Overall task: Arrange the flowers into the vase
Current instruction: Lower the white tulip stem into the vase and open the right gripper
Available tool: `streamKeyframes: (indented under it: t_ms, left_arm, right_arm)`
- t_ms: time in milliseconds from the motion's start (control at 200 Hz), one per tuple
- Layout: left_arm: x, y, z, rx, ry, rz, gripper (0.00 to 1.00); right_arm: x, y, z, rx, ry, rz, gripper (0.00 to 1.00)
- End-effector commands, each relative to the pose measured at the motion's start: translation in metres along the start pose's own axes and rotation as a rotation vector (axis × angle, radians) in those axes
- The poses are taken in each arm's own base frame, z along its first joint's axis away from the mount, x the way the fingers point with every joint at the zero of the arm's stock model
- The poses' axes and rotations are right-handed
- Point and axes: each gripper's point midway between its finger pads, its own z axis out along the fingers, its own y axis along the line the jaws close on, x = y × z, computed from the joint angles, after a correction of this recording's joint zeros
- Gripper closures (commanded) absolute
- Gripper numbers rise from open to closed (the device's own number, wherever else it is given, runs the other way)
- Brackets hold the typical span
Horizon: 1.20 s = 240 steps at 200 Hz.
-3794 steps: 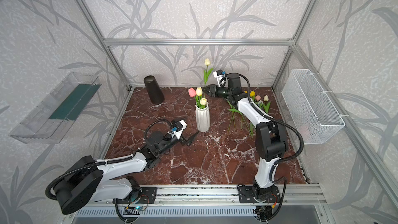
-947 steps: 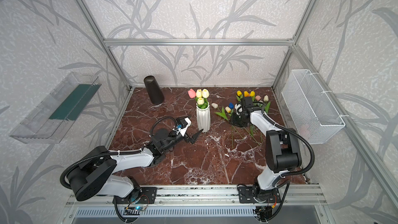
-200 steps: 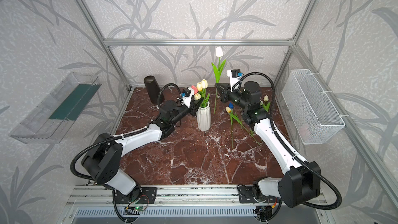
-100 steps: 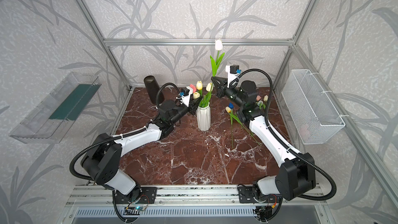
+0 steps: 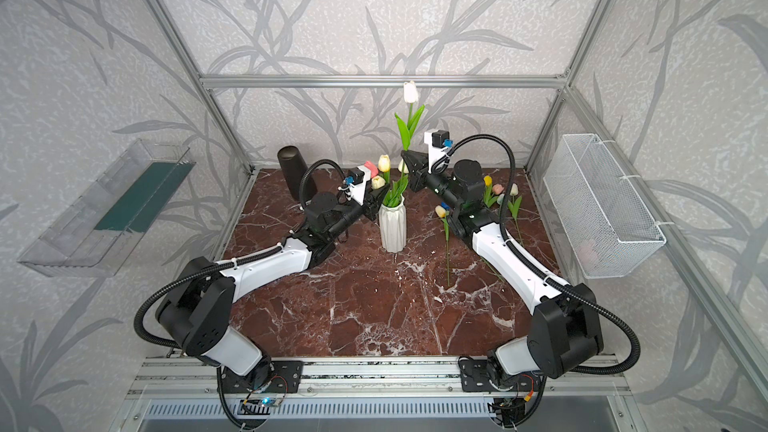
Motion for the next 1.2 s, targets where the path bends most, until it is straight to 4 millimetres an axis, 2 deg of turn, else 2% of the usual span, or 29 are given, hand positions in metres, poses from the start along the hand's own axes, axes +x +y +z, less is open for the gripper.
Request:
streamKeyframes:
  t_ms: [0,160,235,275,430,540,595,645,705,720,825,935,1035,1130,1195]
  left_arm:
    - [-0.034,0.002,-0.006,-0.004,-0.093,0.015,0.65]
    - [-0.034,0.001,-0.006,-0.002,-0.094,0.012,0.65]
    - [-0.035,0.001,-0.007,0.0,-0.095,0.011,0.65]
    - [-0.035,0.001,-0.007,0.001,-0.095,0.009,0.65]
    - [-0.034,0.0,-0.007,0.007,-0.096,0.005,0.65]
    - [-0.033,-0.002,-0.007,0.016,-0.094,0.01,0.61]
    - [-0.033,-0.003,-0.008,0.021,-0.093,0.01,0.61]
    - [-0.033,-0.003,-0.009,0.024,-0.09,0.01,0.55]
    - [-0.032,-0.005,-0.011,0.03,-0.089,0.008,0.43]
    - [-0.033,-0.005,-0.012,0.032,-0.091,0.008,0.4]
    - [-0.031,-0.011,-0.017,0.059,-0.086,0.006,0.26]
    - [-0.026,-0.014,-0.024,0.069,-0.076,-0.003,0.25]
    - [-0.021,-0.012,-0.033,0.055,-0.072,-0.006,0.16]
    - [-0.02,-0.012,-0.045,0.046,-0.074,0.007,0.11]
    - [-0.023,-0.012,-0.053,0.037,-0.084,0.01,0.1]
  right_arm:
    - [0.007,0.006,-0.004,-0.022,-0.02,-0.059,1.0]
    - [0.032,0.01,-0.007,-0.068,-0.006,-0.078,1.0]
    - [0.045,0.014,-0.012,-0.098,-0.008,-0.093,1.0]
    - [0.044,0.019,-0.016,-0.129,-0.039,-0.117,1.0]
    - [0.073,0.027,-0.026,-0.193,-0.02,-0.126,1.0]
    - [0.083,0.023,-0.026,-0.174,0.016,-0.122,0.85]
    - [0.084,0.02,-0.027,-0.154,0.028,-0.119,0.82]
    - [0.082,0.02,-0.028,-0.147,0.04,-0.125,0.77]
    - [0.079,0.018,-0.028,-0.125,0.05,-0.135,0.72]
    - [0.084,0.016,-0.028,-0.114,0.077,-0.126,0.71]
    - [0.087,0.013,-0.031,-0.086,0.128,-0.129,0.67]
    - [0.093,0.008,-0.037,-0.045,0.172,-0.123,0.61]
    - [0.097,0.004,-0.041,-0.017,0.195,-0.116,0.55]
    - [0.099,0.003,-0.042,-0.01,0.23,-0.121,0.54]
    - [0.098,0.006,-0.046,-0.014,0.244,-0.129,0.49]
